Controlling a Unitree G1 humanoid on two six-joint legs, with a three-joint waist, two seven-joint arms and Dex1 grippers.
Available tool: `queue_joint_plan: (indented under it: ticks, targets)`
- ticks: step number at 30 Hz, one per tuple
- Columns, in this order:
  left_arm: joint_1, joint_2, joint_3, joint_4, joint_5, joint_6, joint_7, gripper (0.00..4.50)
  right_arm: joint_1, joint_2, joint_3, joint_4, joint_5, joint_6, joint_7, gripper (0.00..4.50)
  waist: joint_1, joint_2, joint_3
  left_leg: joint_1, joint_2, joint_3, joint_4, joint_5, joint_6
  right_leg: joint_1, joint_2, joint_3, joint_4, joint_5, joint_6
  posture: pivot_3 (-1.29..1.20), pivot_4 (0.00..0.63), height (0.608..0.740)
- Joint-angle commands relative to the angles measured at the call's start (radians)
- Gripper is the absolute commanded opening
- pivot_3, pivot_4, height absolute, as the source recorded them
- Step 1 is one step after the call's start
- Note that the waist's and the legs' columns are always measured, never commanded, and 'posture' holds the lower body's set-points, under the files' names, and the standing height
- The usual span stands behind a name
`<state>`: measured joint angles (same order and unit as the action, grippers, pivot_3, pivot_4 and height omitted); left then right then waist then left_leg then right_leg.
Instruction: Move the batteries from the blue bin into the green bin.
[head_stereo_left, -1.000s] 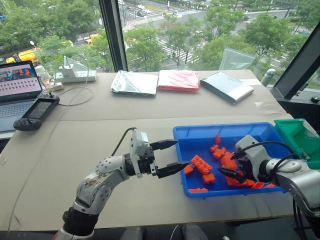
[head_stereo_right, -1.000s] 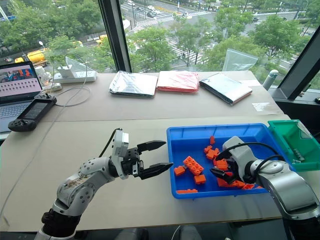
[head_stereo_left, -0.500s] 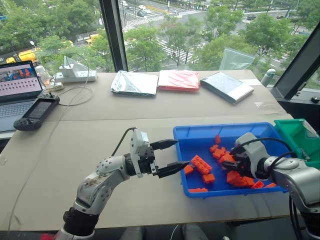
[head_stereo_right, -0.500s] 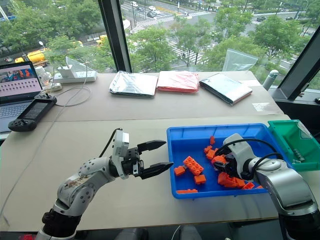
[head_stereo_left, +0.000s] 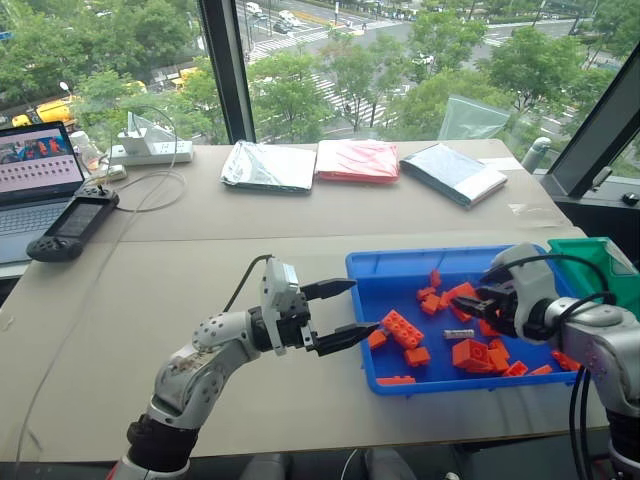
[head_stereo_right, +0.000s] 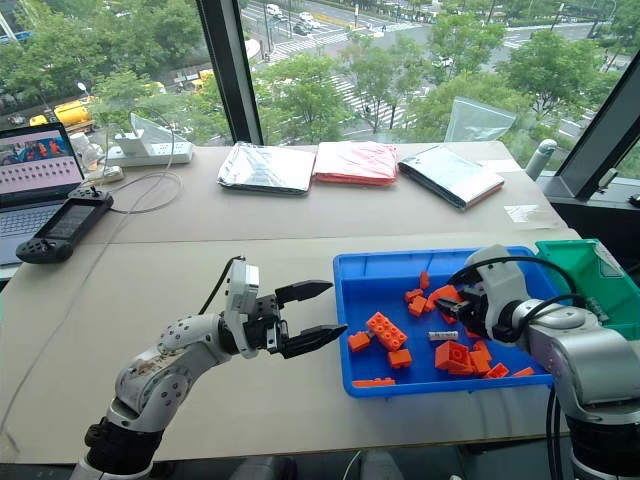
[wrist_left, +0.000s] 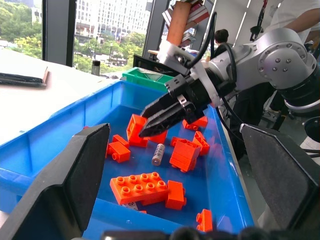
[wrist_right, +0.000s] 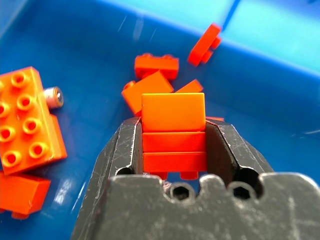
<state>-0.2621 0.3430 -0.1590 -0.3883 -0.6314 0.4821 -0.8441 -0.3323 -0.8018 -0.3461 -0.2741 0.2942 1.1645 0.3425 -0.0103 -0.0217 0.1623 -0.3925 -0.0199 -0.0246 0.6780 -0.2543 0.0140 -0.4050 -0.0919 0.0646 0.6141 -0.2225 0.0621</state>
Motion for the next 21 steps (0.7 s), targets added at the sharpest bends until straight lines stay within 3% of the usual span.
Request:
queue_joint_plan:
  ticks: [1, 4, 5, 12, 21]
  targets:
    - [-0.008, -0.005, 0.000, -0.026, -0.008, -0.011, -0.004, 4.50, 0.007, -0.034, -0.032, -0.038, -0.003, -0.043, 0.023, 3.39, -0.002, 0.000, 0.000, 0.000, 0.000, 0.000, 0.000, 0.000, 0.000, 0.000, 0.000, 0.000, 0.000, 0.000, 0.000, 0.00, 0.150, 0.740]
    - [-0.006, -0.004, 0.000, -0.025, -0.007, -0.013, -0.005, 4.50, 0.037, -0.081, 0.015, -0.089, 0.011, -0.063, 0.091, 4.38, -0.002, 0.000, 0.000, 0.000, 0.000, 0.000, 0.000, 0.000, 0.000, 0.000, 0.000, 0.000, 0.000, 0.000, 0.000, 0.00, 0.150, 0.740]
    - [-0.006, -0.004, 0.000, -0.025, -0.007, -0.014, -0.005, 4.50, 0.033, -0.083, 0.013, -0.097, 0.019, -0.070, 0.102, 4.46, -0.004, 0.000, 0.000, 0.000, 0.000, 0.000, 0.000, 0.000, 0.000, 0.000, 0.000, 0.000, 0.000, 0.000, 0.000, 0.00, 0.150, 0.740]
    - [-0.011, -0.007, -0.001, -0.017, -0.004, -0.017, -0.004, 4.50, 0.129, -0.215, 0.120, -0.250, 0.079, -0.242, 0.379, 4.46, -0.003, 0.000, 0.000, 0.000, 0.000, 0.000, 0.000, 0.000, 0.000, 0.000, 0.000, 0.000, -0.001, 0.000, 0.000, 0.00, 0.150, 0.740]
    - [-0.009, -0.013, -0.003, -0.008, 0.003, -0.028, -0.010, 4.50, 0.111, -0.335, 0.366, -0.118, 0.002, -0.356, 0.545, 4.46, -0.002, 0.000, 0.000, 0.000, 0.000, 0.000, 0.001, 0.000, 0.000, 0.001, 0.000, 0.000, -0.001, 0.000, 0.000, 0.00, 0.150, 0.740]
